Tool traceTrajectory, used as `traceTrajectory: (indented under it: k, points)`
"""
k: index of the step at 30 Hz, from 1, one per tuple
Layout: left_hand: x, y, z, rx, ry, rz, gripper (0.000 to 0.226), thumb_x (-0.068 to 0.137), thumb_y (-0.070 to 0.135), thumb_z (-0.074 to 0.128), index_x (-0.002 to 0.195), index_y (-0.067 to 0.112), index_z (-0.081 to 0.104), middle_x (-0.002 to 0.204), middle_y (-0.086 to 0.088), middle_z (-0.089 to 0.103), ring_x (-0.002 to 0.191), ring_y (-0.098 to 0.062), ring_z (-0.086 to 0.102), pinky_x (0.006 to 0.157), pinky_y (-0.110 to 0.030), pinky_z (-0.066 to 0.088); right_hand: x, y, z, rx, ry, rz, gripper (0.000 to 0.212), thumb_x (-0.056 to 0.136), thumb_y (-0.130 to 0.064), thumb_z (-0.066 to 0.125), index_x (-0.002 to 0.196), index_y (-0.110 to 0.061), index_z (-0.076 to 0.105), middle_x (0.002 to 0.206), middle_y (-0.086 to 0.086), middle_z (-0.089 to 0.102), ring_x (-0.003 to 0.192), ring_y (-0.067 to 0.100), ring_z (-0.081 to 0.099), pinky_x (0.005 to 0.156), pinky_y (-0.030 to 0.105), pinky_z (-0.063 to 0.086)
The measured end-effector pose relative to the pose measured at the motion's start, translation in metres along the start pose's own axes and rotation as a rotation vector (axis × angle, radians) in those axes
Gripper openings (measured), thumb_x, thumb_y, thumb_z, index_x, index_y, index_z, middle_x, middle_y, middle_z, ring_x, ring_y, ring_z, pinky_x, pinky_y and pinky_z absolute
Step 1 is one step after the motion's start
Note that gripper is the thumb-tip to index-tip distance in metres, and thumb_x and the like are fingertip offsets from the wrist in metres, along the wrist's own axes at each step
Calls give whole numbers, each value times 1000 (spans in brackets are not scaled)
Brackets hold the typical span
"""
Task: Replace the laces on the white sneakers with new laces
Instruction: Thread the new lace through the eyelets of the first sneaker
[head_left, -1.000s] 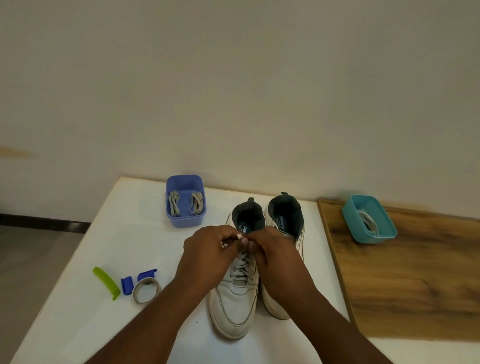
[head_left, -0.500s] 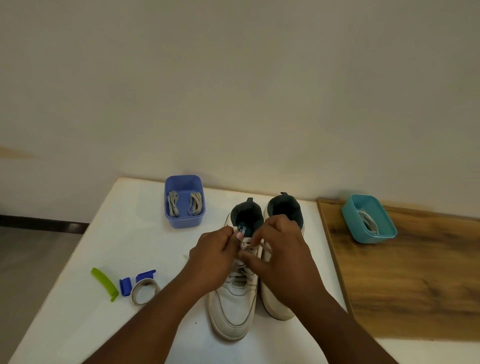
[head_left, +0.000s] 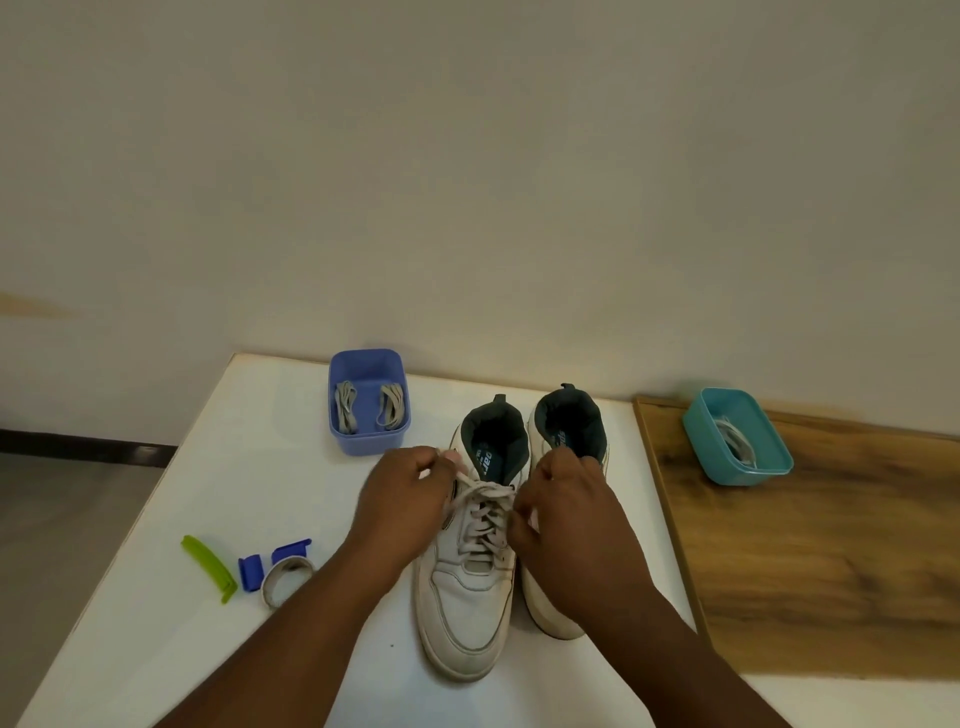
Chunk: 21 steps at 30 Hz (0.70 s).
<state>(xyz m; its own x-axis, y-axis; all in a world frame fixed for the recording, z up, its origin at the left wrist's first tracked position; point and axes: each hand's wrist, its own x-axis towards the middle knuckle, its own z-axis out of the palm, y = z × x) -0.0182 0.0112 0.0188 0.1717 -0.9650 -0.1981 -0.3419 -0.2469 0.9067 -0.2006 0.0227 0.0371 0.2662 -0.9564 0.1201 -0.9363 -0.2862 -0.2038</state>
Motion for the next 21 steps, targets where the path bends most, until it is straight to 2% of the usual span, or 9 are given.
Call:
traceTrajectory:
  k: [4,7,9,12,14,16,18,19,21]
  points:
    - [4,-8,-1,52,43,-72,33,101,39,52,85,19,73,79,-2,68,80,-16,64,81,-41,54,-2,9,-2,-47,-182,83,34,98,-55,53,113,-32,74,109,-8,52,99,6,38,88,19,39]
    - [3,-9,4,52,44,-118,37,102,38,52,83,14,72,78,-7,68,81,-23,65,82,-45,54,-2,8,0,-74,-264,91,34,99,-54,54,116,-31,73,100,-9,47,94,6,42,81,19,36]
    - [3,-8,4,-20,39,-167,35,102,37,51,88,14,73,84,-8,70,85,-23,65,83,-43,53,-3,6,-2,-81,-280,89,33,98,-51,54,111,-28,73,91,-10,48,85,6,48,74,19,36]
    - [2,-6,3,-111,31,-199,31,103,38,50,89,22,73,87,0,71,88,-16,65,76,-29,51,-4,4,-9,-69,-310,126,26,99,-47,49,98,-30,68,75,-12,46,72,7,51,64,19,34]
    - [3,-6,2,-174,29,-201,32,102,40,52,88,22,73,86,1,73,87,-14,66,75,-28,51,-3,2,-14,-22,-278,151,21,100,-45,48,90,-33,62,74,-11,50,69,7,53,60,16,33]
    - [4,-6,1,-218,5,-208,32,101,40,53,90,19,74,88,-2,74,89,-17,68,80,-34,53,-3,1,-17,97,-98,146,17,98,-44,54,87,-34,63,81,-13,56,71,5,56,60,14,35]
    - [5,-7,1,-229,-27,-214,31,101,39,53,92,19,74,91,-4,74,92,-19,69,84,-36,54,-1,-2,-18,342,25,155,13,95,-37,62,84,-33,66,83,-15,60,74,3,58,60,12,41]
    - [5,-7,2,-235,-34,-216,29,101,39,54,92,20,74,92,-3,74,93,-19,69,84,-35,53,0,-2,-18,500,5,184,14,95,-32,64,81,-30,67,80,-16,62,72,2,59,61,13,45]
    - [5,-8,2,-252,-35,-225,27,101,39,54,93,22,74,94,-3,74,95,-20,69,84,-34,53,-1,-1,-18,711,-176,257,24,98,-31,61,77,-21,68,71,-11,64,63,5,58,58,17,46]
